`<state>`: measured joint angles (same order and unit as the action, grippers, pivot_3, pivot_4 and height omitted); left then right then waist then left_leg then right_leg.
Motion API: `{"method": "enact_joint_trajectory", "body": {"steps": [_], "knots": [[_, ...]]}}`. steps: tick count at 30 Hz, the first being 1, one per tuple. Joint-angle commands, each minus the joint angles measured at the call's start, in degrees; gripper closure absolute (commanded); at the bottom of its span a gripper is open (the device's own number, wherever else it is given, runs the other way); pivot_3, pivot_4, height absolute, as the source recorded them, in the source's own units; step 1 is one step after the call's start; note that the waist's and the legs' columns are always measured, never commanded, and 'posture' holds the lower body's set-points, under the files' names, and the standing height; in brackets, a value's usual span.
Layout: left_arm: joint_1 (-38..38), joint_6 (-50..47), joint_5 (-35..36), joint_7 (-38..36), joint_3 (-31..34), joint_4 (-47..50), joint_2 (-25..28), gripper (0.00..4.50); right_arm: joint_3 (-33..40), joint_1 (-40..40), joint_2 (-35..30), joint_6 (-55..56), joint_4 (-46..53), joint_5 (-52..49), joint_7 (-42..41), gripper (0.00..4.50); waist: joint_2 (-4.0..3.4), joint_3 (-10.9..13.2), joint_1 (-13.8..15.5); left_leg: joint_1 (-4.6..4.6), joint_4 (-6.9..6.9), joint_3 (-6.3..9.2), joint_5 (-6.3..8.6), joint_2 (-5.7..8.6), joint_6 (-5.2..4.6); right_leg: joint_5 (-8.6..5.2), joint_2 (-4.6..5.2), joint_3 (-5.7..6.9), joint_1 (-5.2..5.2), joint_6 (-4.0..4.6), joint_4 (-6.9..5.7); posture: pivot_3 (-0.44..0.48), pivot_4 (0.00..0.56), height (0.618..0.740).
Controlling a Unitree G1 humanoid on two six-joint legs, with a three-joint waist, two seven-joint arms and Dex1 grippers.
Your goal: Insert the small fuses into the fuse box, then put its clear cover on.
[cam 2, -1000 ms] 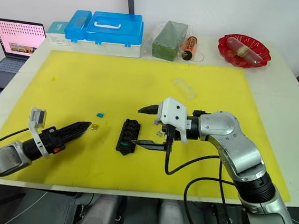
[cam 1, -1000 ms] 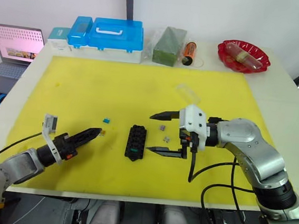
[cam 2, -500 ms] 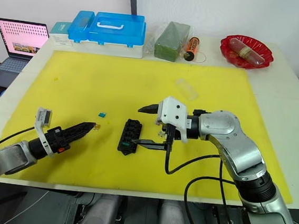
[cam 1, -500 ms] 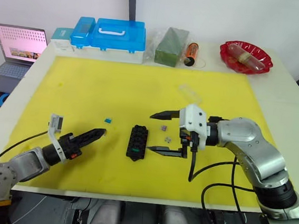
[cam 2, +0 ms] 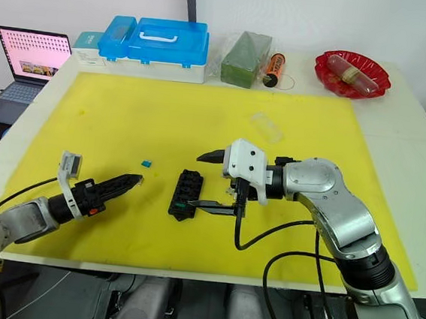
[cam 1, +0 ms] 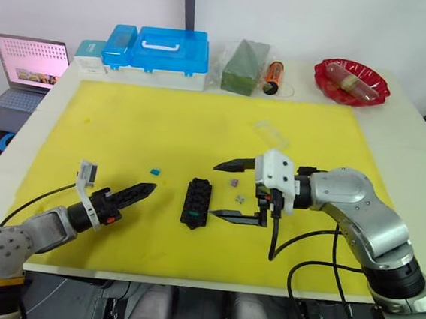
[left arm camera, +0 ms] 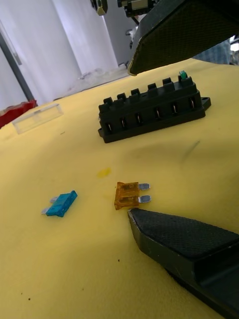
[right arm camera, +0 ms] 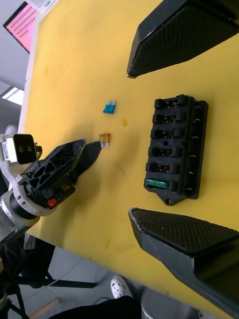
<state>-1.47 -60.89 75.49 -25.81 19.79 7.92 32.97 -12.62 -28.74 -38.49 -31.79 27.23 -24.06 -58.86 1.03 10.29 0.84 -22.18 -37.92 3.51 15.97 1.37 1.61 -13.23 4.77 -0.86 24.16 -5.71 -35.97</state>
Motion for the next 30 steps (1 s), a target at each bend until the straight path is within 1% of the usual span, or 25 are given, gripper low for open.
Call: {"method": "enact_joint_trajectory", "body": {"steps": [1, 4, 5, 6, 8, 9, 10, 12, 13, 15, 17, 25, 28, 30], "knots": [[0.23, -1.78, -1.18, 0.66, -2.35, -0.58, -1.2, 0.02, 2.24, -1.14, -0.56, 0.24, 2.15, -1.3, 0.06, 0.0, -0.01, -0.01, 0.0, 0.0, 0.0, 0.0, 0.0, 0.0, 0.0, 0.0, 0.0, 0.0, 0.0, 0.0, 0.0, 0.0, 0.15, 0.74], [0.09, -1.82, -1.73, 1.66, -1.89, -1.15, -1.71, 0.02, 2.21, -1.05, -0.61, 0.24, 2.25, -1.27, 0.1, 0.0, -0.04, -0.03, 0.01, 0.0, 0.0, 0.01, 0.0, -0.01, 0.0, 0.0, 0.01, 0.01, -0.01, 0.0, 0.0, 0.0, 0.15, 0.74], [-0.17, -1.81, -1.99, 2.69, -1.6, -1.8, -2.12, 0.38, 2.16, -0.98, -0.61, 0.36, 2.19, -1.2, 0.1, 0.0, -0.09, -0.05, 0.01, 0.0, 0.0, 0.01, 0.0, -0.01, 0.0, 0.0, 0.01, 0.01, -0.01, 0.0, 0.0, 0.0, 0.15, 0.74], [-0.42, -1.92, -2.3, 3.93, -1.34, -2.62, -2.5, 0.56, 2.13, -0.83, -0.64, 0.55, 2.13, -1.14, 0.07, 0.0, -0.13, -0.08, 0.0, 0.0, 0.0, 0.01, 0.0, -0.01, 0.0, 0.0, 0.02, 0.01, -0.01, 0.0, 0.01, 0.0, 0.15, 0.74], [-0.55, -2.17, -3.57, 5.04, -1.43, -3.79, -2.68, 1.2, 2.07, -0.6, -0.69, 0.85, 2.01, -1.06, 0.02, 0.0, -0.15, -0.09, -0.01, 0.0, 0.0, 0.01, 0.0, 0.0, 0.0, 0.0, 0.02, 0.01, -0.02, -0.01, 0.01, 0.0, 0.15, 0.74], [-0.39, -2.32, -4.01, 5.32, -1.46, -4.1, -2.69, 1.62, 2.04, -0.5, -0.72, 0.97, 1.97, -1.02, 0.01, 0.0, -0.17, -0.1, -0.03, 0.0, 0.0, 0.01, 0.0, 0.02, 0.0, 0.0, 0.02, 0.01, -0.02, -0.01, 0.01, 0.0, 0.15, 0.74], [-0.19, -2.4, -4.44, 5.47, -1.49, -4.28, -2.65, 1.94, 2.01, -0.44, -0.75, 1.06, 1.95, -0.98, 0.03, 0.0, -0.19, -0.11, -0.07, 0.01, 0.0, 0.01, 0.0, 0.02, 0.0, 0.0, 0.02, 0.01, -0.02, -0.01, 0.01, 0.0, 0.15, 0.74], [0.65, -2.68, -5.51, 4.88, -1.9, -4.03, -2.1, 2.79, 1.99, -0.27, -0.87, 1.32, 1.81, -0.85, 0.0, 0.0, -0.22, -0.13, -0.14, 0.01, 0.0, 0.0, 0.0, 0.02, 0.0, 0.0, 0.02, 0.01, -0.02, -0.01, 0.02, 0.0, 0.15, 0.74], [1.01, -2.86, -5.91, 4.63, -2.02, -3.93, -1.93, 3.08, 2.0, -0.2, -0.93, 1.47, 1.69, -0.82, -0.05, 0.0, -0.24, -0.15, -0.17, 0.01, 0.0, 0.0, 0.0, 0.02, 0.0, 0.0, 0.02, 0.01, -0.01, -0.01, 0.02, 0.0, 0.15, 0.74], [1.48, -3.03, -6.44, 4.23, -1.87, -3.92, -1.87, 3.84, 1.98, -0.06, -1.03, 1.8, 1.45, -0.76, -0.13, 0.0, -0.33, -0.2, -0.28, 0.01, 0.0, -0.01, 0.0, 0.02, 0.0, 0.0, 0.01, 0.01, 0.0, -0.01, 0.02, 0.0, 0.15, 0.74], [1.62, -3.31, -6.37, 4.27, -1.27, -4.03, -1.89, 4.46, 1.89, 0.03, -1.07, 2.09, 1.26, -0.71, -0.14, 0.0, -0.44, -0.27, -0.37, 0.01, 0.01, -0.02, 0.0, 0.0, 0.0, 0.0, 0.01, 0.01, 0.01, -0.01, 0.03, 0.0, 0.15, 0.74], [1.27, -5.32, -3.31, 3.9, 1.48, -3.34, -1.92, 4.49, 1.66, 0.17, -1.01, 3.24, 0.09, -0.53, -0.28, 0.0, -0.52, -0.32, -0.65, 0.04, 0.05, -0.03, 0.01, -0.04, -0.01, -0.01, -0.03, 0.01, 0.03, -0.01, 0.03, 0.0, 0.15, 0.74], [-0.25, -8.47, 4.89, 2.16, 3.17, -0.33, -0.81, 4.49, 4.01, -0.31, 0.03, -1.45, -0.22, -4.77, 1.3, 0.0, -0.5, -0.31, -0.73, 0.03, 0.06, -0.02, 0.01, -0.06, -0.01, -0.01, -0.04, 0.01, 0.06, -0.01, 0.03, 0.0, 0.15, 0.74], [-2.23, -9.31, 8.21, 0.19, 3.3, 2.42, 0.66, 4.49, 6.93, -1.61, 1.61, -7.37, -0.6, -10.23, 3.65, 0.0, -0.39, -0.24, -0.71, -0.03, 0.06, -0.01, 0.01, -0.09, -0.01, -0.01, -0.03, 0.0, 0.11, -0.01, 0.03, 0.0, 0.15, 0.74]]}}
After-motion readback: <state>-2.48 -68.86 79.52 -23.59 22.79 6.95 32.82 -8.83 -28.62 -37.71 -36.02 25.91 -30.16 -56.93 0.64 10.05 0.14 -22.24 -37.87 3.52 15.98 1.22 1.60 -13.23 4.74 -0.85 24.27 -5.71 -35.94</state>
